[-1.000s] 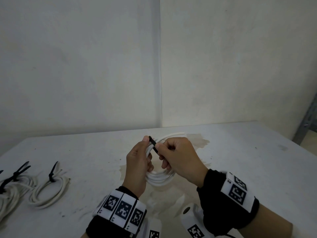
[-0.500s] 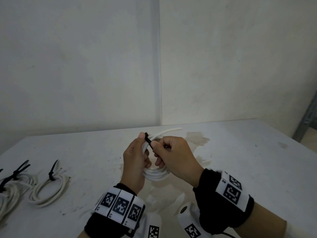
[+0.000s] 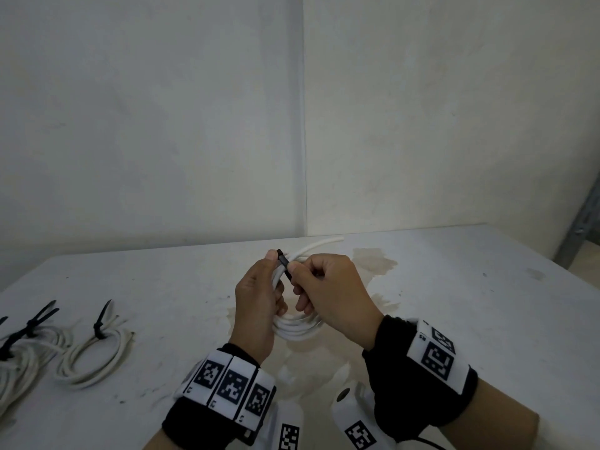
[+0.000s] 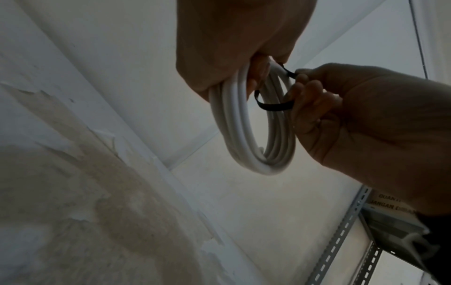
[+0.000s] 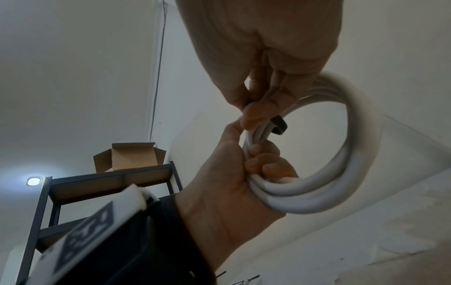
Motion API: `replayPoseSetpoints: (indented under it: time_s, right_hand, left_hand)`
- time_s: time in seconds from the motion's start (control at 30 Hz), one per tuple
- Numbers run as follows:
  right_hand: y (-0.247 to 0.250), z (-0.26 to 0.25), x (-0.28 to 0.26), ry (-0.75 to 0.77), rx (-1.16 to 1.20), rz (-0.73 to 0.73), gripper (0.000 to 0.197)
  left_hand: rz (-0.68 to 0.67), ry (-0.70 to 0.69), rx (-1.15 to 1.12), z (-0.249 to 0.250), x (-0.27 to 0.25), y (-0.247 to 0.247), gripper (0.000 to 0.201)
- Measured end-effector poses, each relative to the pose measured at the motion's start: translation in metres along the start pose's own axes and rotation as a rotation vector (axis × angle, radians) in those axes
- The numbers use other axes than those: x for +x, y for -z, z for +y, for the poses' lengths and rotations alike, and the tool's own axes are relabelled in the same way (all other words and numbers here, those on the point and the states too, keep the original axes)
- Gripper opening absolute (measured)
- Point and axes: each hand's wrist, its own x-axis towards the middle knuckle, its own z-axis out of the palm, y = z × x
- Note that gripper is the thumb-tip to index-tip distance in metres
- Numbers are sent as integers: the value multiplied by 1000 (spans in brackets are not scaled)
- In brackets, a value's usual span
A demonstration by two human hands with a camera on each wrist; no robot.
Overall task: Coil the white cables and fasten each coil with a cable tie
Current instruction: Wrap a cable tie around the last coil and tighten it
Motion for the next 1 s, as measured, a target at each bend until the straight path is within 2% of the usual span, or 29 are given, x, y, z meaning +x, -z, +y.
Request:
replayPoseSetpoints:
  time_s: [0.27, 0.43, 0.57, 0.63, 0.77, 0.87, 1.0]
  right_hand:
    - [-5, 2, 2, 43, -9, 40, 30]
    - [-4, 9, -1, 75, -37, 37, 16]
    - [-2, 10, 1, 65, 11, 26, 19]
    - [-4, 7, 1, 63, 25, -8, 20]
    - [-4, 7, 0, 136, -76, -34, 17]
    - [-2, 7, 1, 176, -115, -49, 18]
    - [-1, 6, 4, 183, -42, -3, 17]
  left_hand:
    - [-47, -77, 92, -3, -3, -1, 38]
    - [27, -84, 42, 2, 5, 6, 47]
    - [11, -102, 56, -2, 2, 6, 38]
    - [22, -89, 38, -4, 1, 6, 41]
    - [5, -83, 13, -2, 2, 5, 29]
    - [-10, -88, 19, -1, 0, 5, 34]
    - [-18, -131, 81, 4, 0, 0, 24]
